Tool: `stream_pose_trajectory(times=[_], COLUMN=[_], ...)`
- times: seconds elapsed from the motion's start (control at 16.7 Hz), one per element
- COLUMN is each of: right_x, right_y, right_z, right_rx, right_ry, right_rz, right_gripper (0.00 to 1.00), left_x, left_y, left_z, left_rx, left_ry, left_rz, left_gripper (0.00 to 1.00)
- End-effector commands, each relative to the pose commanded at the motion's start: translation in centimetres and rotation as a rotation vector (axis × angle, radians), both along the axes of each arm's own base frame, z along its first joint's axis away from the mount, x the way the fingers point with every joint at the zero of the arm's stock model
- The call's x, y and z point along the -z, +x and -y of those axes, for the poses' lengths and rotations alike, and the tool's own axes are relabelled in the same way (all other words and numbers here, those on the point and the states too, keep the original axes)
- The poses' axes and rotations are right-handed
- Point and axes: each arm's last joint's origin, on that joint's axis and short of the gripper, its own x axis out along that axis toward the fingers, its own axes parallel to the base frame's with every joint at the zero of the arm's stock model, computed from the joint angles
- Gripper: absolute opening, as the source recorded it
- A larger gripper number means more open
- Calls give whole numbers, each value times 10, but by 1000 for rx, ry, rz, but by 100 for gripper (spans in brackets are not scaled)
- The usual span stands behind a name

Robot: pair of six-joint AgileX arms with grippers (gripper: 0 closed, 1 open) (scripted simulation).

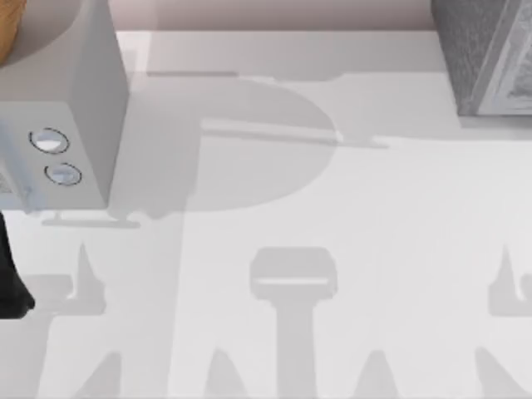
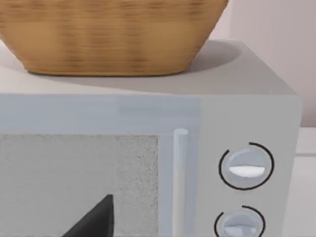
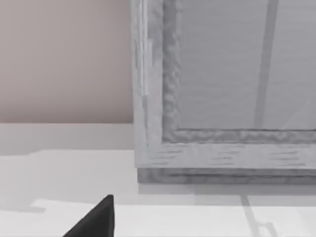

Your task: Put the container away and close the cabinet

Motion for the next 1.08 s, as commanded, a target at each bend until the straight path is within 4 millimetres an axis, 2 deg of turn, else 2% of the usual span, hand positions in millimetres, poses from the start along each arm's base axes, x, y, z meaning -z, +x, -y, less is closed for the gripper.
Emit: stream_pose_trajectory(times=[0.3, 0.6, 0.84, 1.08], right_x=[-1, -23, -40, -41], right_y=[1, 12, 34, 56], right_z=[0, 14, 44, 95], right_rx=[-5, -10, -6, 0], right_ry=[0, -5, -17, -18], right_rz=[-1, 37, 38, 20], right_gripper=[100, 100, 100, 100], left_x=[0, 0, 0, 0], left_y=[0, 0, 0, 0], left_z=[0, 0, 0, 0], left_rx=[0, 0, 0, 0], left_ry=[0, 0, 0, 0], left_rz=[0, 0, 0, 0], left_gripper=[100, 100, 100, 100])
